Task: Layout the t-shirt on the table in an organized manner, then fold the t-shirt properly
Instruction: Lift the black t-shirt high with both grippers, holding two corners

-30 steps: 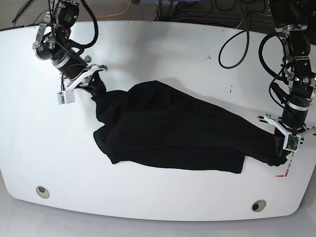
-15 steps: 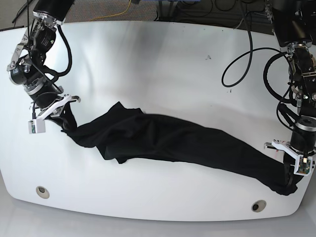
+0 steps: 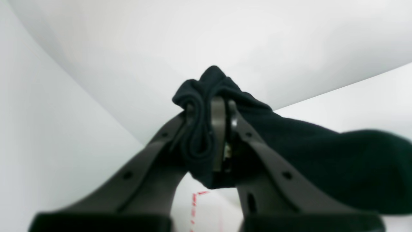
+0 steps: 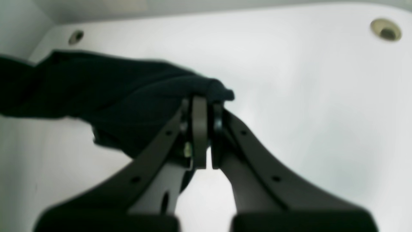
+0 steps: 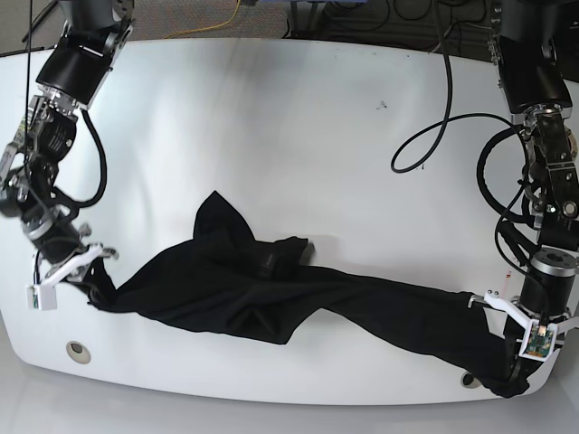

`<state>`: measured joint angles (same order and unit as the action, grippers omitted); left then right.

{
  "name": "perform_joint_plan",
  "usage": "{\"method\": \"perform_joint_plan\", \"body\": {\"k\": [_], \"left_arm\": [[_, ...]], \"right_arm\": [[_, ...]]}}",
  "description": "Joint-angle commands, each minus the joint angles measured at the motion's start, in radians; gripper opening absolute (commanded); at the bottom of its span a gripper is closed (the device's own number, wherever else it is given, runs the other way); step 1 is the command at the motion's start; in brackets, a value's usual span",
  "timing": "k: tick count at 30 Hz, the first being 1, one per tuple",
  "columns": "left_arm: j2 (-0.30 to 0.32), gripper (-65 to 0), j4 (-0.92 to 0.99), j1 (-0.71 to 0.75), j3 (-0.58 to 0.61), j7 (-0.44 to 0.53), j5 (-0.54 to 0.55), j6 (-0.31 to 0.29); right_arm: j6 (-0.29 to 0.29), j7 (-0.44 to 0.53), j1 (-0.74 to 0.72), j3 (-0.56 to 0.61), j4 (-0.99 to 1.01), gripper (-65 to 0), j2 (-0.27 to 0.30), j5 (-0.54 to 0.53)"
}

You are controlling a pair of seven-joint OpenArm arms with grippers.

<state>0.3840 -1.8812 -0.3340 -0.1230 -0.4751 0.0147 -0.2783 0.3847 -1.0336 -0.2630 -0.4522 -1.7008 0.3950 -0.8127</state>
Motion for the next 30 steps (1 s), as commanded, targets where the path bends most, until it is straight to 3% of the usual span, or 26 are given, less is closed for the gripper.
{"method": "perform_joint_plan", "body": {"k": [1,5,20,30], "left_arm": [[-0.001,-65.0,-0.002,-0.070,0.016,0.034,-0.029,0.015],[-0.024,-65.0,-0.001,-0.129,0.019,0.032,-0.071,0.015],[-0.029,-65.0,0.055,-0.300,0.023,0.032,-0.108,0.015],[-0.027,-65.0,0.144,-0.429,0.021,0.032,-0.108,0.015]], "right_arm": [[0.001,0.028,-0.117,0.014,0.054,-65.0,0.023,-0.012],[0.000,0.028,-0.244,0.077,0.144,-65.0,0.069,-0.012],[0.001,0.039,-0.623,0.234,0.419,-65.0,0.127,-0.009],[0.001,0.121,-0.856,0.401,0.595,-65.0,0.161,-0.009]]}}
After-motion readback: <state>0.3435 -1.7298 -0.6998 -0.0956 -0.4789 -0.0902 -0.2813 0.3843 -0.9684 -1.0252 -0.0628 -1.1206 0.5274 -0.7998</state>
